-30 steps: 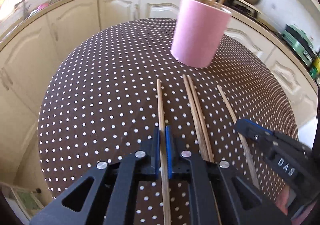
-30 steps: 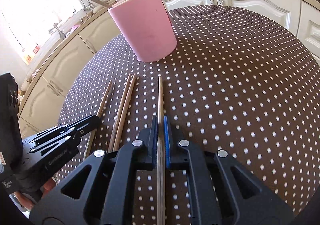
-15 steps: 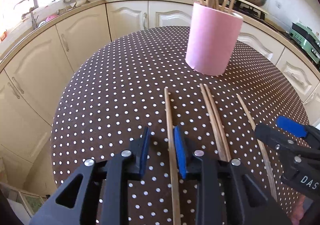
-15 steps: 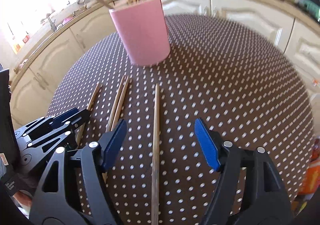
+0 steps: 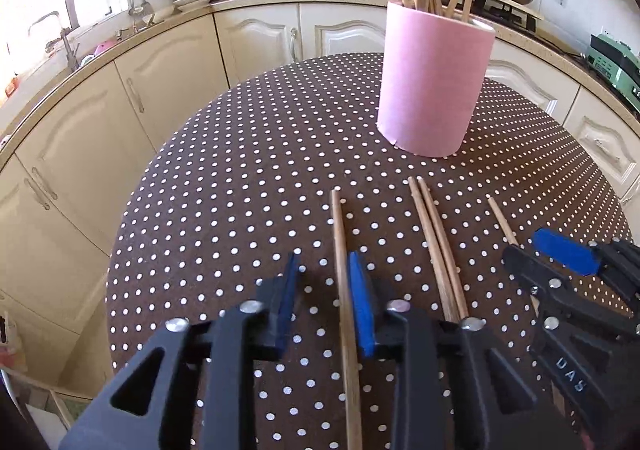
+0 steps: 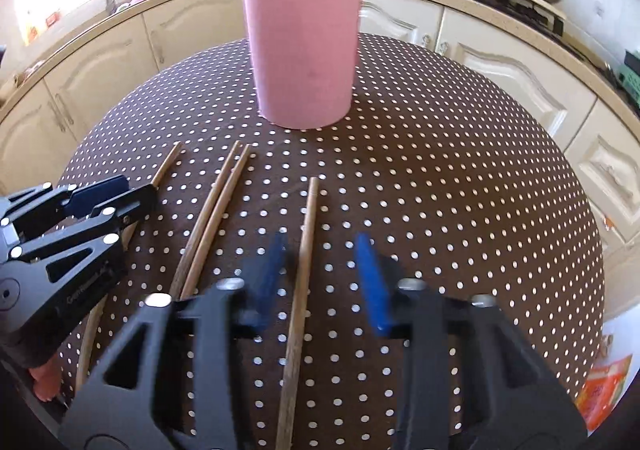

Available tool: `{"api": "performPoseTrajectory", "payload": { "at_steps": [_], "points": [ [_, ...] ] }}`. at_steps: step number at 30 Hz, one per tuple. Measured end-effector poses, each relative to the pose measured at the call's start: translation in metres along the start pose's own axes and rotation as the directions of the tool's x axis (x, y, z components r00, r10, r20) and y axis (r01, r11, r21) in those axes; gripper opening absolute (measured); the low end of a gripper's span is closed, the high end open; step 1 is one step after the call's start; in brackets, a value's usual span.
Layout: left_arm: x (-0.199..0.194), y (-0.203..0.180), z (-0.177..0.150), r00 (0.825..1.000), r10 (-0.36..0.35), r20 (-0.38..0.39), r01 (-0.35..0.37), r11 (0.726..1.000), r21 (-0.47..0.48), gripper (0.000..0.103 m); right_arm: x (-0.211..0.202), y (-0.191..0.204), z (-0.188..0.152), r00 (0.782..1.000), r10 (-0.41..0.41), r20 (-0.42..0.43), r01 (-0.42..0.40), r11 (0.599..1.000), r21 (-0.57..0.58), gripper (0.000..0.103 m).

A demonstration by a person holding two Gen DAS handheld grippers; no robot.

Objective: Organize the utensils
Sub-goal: 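Close the right gripper on one chopstick while the left gripper grasps another, then lift both held chopsticks upright and carry them above the pink cup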

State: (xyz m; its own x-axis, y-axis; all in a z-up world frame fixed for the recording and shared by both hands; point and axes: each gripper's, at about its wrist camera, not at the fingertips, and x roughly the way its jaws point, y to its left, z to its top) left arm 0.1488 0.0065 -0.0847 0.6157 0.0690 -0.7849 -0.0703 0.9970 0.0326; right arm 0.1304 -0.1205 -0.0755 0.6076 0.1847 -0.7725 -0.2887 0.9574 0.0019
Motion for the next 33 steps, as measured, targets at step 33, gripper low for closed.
{"api": "performPoseTrajectory", "payload": {
  "at_steps": [33],
  "points": [
    [-0.091,0.027,0.05,0.906,-0.108,0.41,0.167,0.98,-0.112,0.006,-0.089,-0.07,0.029,0.928,-0.008,0.372,-0.111,0.948,0.299,0.006]
  ]
}}
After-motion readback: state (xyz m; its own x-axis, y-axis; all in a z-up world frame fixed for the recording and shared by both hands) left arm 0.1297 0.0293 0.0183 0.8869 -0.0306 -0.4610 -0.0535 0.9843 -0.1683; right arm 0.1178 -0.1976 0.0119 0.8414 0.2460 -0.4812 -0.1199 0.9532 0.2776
